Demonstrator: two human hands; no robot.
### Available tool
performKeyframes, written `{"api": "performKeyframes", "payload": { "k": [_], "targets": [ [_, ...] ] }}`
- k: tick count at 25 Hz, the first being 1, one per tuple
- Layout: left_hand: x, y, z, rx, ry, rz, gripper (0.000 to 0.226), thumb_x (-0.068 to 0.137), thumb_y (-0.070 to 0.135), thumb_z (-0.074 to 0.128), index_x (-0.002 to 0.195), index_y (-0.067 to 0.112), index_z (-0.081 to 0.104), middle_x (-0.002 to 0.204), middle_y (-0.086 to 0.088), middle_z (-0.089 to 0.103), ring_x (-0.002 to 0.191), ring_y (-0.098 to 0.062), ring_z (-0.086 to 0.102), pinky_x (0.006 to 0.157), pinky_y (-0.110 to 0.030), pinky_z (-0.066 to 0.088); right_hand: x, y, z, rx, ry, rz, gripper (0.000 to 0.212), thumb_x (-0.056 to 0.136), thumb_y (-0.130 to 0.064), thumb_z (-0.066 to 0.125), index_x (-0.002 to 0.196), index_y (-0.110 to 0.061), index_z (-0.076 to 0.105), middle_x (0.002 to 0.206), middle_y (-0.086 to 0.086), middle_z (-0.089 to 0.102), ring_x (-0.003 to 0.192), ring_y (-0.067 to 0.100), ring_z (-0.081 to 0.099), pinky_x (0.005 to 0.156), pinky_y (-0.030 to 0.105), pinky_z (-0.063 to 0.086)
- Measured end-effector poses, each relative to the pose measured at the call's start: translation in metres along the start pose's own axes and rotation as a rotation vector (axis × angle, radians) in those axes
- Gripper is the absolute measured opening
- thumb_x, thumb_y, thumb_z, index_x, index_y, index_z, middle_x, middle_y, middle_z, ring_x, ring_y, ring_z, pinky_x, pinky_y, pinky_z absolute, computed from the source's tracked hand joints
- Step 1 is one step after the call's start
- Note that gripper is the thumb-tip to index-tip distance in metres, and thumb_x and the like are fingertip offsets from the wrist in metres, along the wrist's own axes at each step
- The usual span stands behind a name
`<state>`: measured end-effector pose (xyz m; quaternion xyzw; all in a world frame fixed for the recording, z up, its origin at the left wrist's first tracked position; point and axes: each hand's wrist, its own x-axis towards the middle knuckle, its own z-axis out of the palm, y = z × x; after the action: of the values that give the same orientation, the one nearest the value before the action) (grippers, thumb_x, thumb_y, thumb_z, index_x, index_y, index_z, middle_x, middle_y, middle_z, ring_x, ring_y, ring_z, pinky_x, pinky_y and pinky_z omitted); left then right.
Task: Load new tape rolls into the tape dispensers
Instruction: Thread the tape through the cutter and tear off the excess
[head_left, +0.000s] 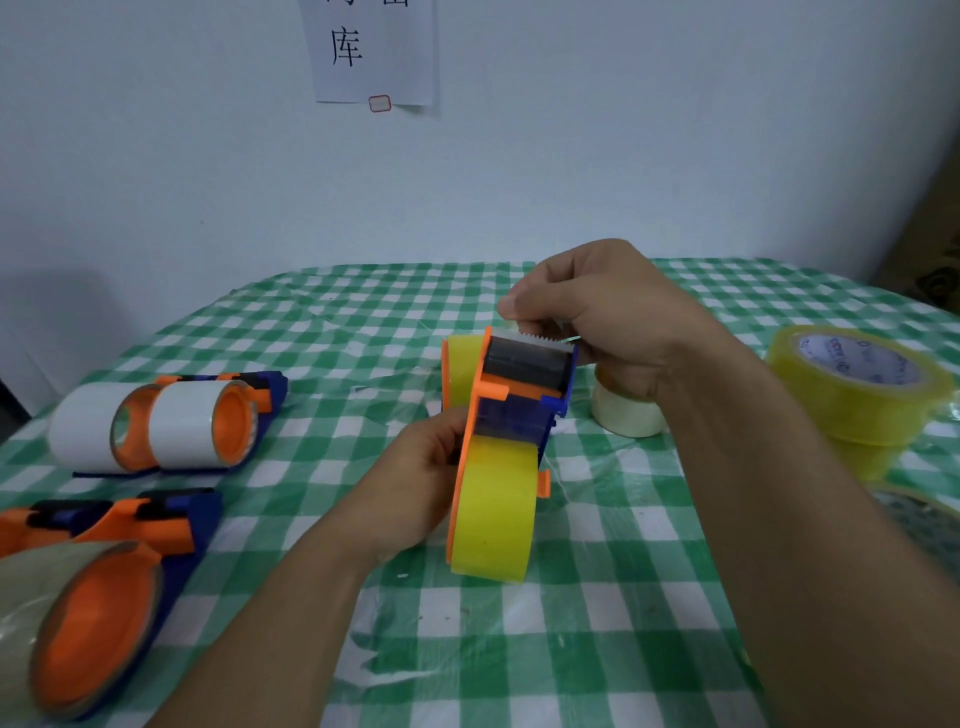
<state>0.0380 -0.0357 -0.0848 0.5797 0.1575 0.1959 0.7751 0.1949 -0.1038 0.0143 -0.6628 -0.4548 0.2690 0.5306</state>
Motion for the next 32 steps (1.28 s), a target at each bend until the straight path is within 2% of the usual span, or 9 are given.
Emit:
{"api": "performKeyframes", "payload": {
  "k": [2, 3, 5, 11, 17, 25, 29, 31, 32],
  "targets": [
    [-0.001, 0.001, 0.001, -0.038, -0.031, 0.057, 0.029, 0.049, 0.031, 0.09, 0.073, 0.017, 0.08, 0.07, -0.003, 0.074, 0.062, -0.015, 0.073, 0.056, -0.025, 0.057, 0.003, 0.003, 0.007, 0.16, 0.003, 0.055, 0.013, 0.081, -0.002, 0.076, 0.07, -0.006, 0.07, 0.059, 0.004, 0.062, 0.05, 0.01, 0.054, 0.046, 0.022, 0.047],
    [0.0, -0.001, -0.002, -0.023, -0.018, 0.088, 0.028, 0.052, 0.029, 0.09, 0.075, 0.017, 0.08, 0.07, -0.002, 0.074, 0.062, -0.013, 0.072, 0.056, -0.024, 0.057, 0.005, 0.004, 0.011, 0.236, 0.002, 0.076, 0.011, 0.08, -0.001, 0.076, 0.071, -0.006, 0.071, 0.061, 0.005, 0.061, 0.052, 0.012, 0.056, 0.05, 0.024, 0.049],
    [0.001, -0.002, -0.002, -0.008, 0.028, 0.1, 0.005, 0.068, 0.02, 0.08, 0.073, 0.018, 0.08, 0.07, 0.0, 0.074, 0.062, -0.012, 0.072, 0.056, -0.024, 0.057, 0.007, 0.006, 0.017, 0.377, -0.005, 0.118, 0.011, 0.08, 0.001, 0.074, 0.072, -0.006, 0.07, 0.064, 0.007, 0.061, 0.057, 0.017, 0.058, 0.057, 0.027, 0.054],
    [-0.003, 0.002, 0.004, 0.039, 0.067, 0.142, 0.023, 0.066, 0.017, 0.058, 0.063, 0.026, 0.079, 0.062, 0.004, 0.071, 0.057, -0.008, 0.068, 0.056, -0.024, 0.056, 0.007, 0.009, 0.031, 0.724, -0.041, 0.292, 0.006, 0.087, 0.003, 0.062, 0.086, -0.001, 0.067, 0.07, 0.011, 0.062, 0.059, 0.022, 0.061, 0.061, 0.035, 0.059],
    [-0.002, 0.0, 0.002, 0.057, 0.076, 0.158, 0.014, 0.065, 0.026, 0.075, 0.077, 0.026, 0.082, 0.077, 0.001, 0.076, 0.07, -0.014, 0.073, 0.066, -0.032, 0.06, 0.009, 0.009, 0.034, 0.781, -0.019, 0.332, 0.01, 0.087, 0.002, 0.061, 0.096, 0.0, 0.066, 0.082, 0.014, 0.063, 0.066, 0.024, 0.062, 0.064, 0.036, 0.058],
    [-0.006, 0.005, 0.009, 0.058, 0.118, 0.141, 0.022, 0.063, 0.02, 0.059, 0.067, 0.027, 0.08, 0.069, 0.004, 0.074, 0.061, -0.009, 0.07, 0.057, -0.025, 0.057, 0.01, 0.011, 0.032, 0.821, -0.041, 0.357, 0.012, 0.089, 0.001, 0.063, 0.101, 0.001, 0.064, 0.077, 0.018, 0.065, 0.065, 0.028, 0.066, 0.066, 0.042, 0.061],
    [-0.01, 0.008, 0.007, 0.014, 0.099, 0.112, 0.009, 0.064, 0.027, 0.071, 0.062, 0.028, 0.08, 0.068, 0.005, 0.074, 0.061, -0.007, 0.07, 0.055, -0.023, 0.056, 0.016, 0.019, 0.038, 0.796, -0.001, 0.386, 0.026, 0.091, 0.003, 0.059, 0.115, 0.004, 0.066, 0.097, 0.021, 0.067, 0.085, 0.031, 0.066, 0.073, 0.045, 0.062],
    [-0.013, 0.011, 0.006, 0.002, 0.096, 0.087, 0.004, 0.062, 0.027, 0.078, 0.064, 0.028, 0.081, 0.071, 0.004, 0.075, 0.063, -0.008, 0.071, 0.057, -0.025, 0.058, 0.018, 0.021, 0.038, 0.767, 0.038, 0.362, 0.021, 0.09, 0.004, 0.056, 0.108, 0.002, 0.068, 0.095, 0.018, 0.062, 0.084, 0.028, 0.061, 0.073, 0.039, 0.06],
    [-0.013, 0.012, 0.005, 0.003, 0.111, 0.108, 0.014, 0.071, 0.018, 0.074, 0.064, 0.028, 0.081, 0.071, 0.004, 0.075, 0.063, -0.008, 0.072, 0.057, -0.025, 0.058, 0.018, 0.021, 0.035, 0.747, 0.064, 0.336, 0.016, 0.089, 0.003, 0.057, 0.101, -0.001, 0.066, 0.086, 0.013, 0.061, 0.074, 0.023, 0.06, 0.067, 0.036, 0.058]
  ]
}}
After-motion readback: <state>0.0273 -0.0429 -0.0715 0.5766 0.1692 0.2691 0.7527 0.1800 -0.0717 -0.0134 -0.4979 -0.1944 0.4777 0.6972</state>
